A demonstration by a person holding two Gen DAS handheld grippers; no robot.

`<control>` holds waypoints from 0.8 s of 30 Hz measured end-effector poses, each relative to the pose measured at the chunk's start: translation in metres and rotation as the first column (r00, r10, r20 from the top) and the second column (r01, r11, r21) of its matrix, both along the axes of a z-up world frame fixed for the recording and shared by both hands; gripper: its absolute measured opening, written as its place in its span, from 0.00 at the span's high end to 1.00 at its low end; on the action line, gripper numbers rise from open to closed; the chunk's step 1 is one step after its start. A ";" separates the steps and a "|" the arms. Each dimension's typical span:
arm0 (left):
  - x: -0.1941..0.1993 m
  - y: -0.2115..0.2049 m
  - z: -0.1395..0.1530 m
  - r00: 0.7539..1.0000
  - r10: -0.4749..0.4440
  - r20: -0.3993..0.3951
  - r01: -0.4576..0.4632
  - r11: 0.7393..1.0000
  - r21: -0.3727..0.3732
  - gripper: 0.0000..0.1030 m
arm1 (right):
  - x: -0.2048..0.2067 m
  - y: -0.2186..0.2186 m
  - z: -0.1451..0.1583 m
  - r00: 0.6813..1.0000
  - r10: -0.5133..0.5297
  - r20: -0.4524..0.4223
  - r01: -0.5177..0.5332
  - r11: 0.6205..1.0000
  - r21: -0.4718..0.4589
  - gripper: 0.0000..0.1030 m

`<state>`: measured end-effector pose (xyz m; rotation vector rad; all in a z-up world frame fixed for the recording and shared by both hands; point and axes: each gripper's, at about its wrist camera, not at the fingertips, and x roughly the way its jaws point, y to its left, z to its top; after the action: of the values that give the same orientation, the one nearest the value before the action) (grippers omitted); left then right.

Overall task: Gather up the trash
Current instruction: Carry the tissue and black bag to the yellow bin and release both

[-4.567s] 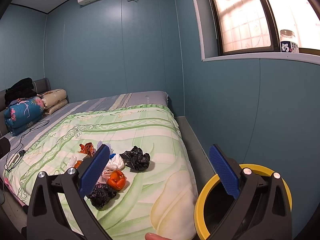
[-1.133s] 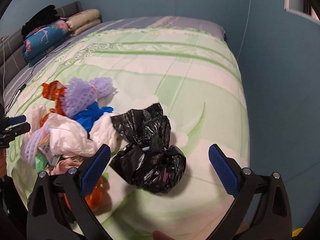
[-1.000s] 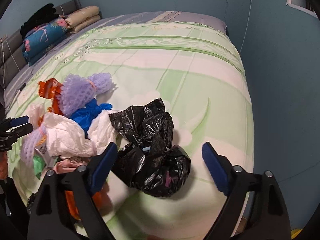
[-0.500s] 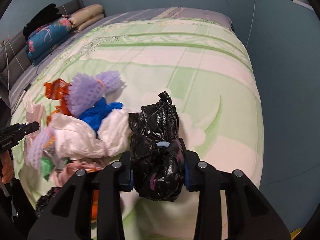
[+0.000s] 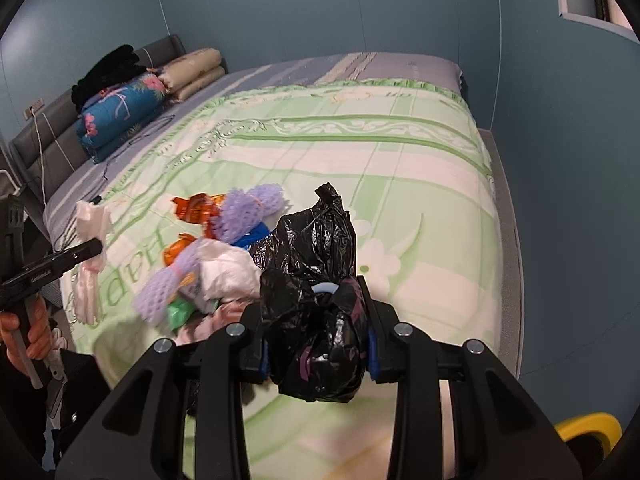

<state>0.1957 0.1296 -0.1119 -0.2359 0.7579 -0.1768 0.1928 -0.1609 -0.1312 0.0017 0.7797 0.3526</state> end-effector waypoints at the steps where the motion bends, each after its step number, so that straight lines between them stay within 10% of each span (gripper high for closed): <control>1: -0.002 -0.006 0.004 1.000 -0.009 0.011 0.009 1.000 0.006 0.81 | -0.007 -0.004 0.004 1.000 -0.002 0.002 0.002 1.000 0.007 0.69; 13: -0.024 -0.114 0.050 0.977 -0.191 0.091 0.195 0.981 -0.026 0.81 | -0.083 -0.066 0.044 0.994 -0.083 0.067 0.080 0.995 0.059 0.69; 24: -0.043 -0.234 0.073 0.899 -0.419 0.129 0.425 0.905 -0.024 0.81 | -0.145 -0.159 0.062 0.947 -0.302 0.110 0.293 0.952 0.093 0.69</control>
<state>0.1524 -0.1041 -0.0385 -0.1040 0.6762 -0.6202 0.0475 -0.3203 -0.0691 0.1662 0.6320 0.0924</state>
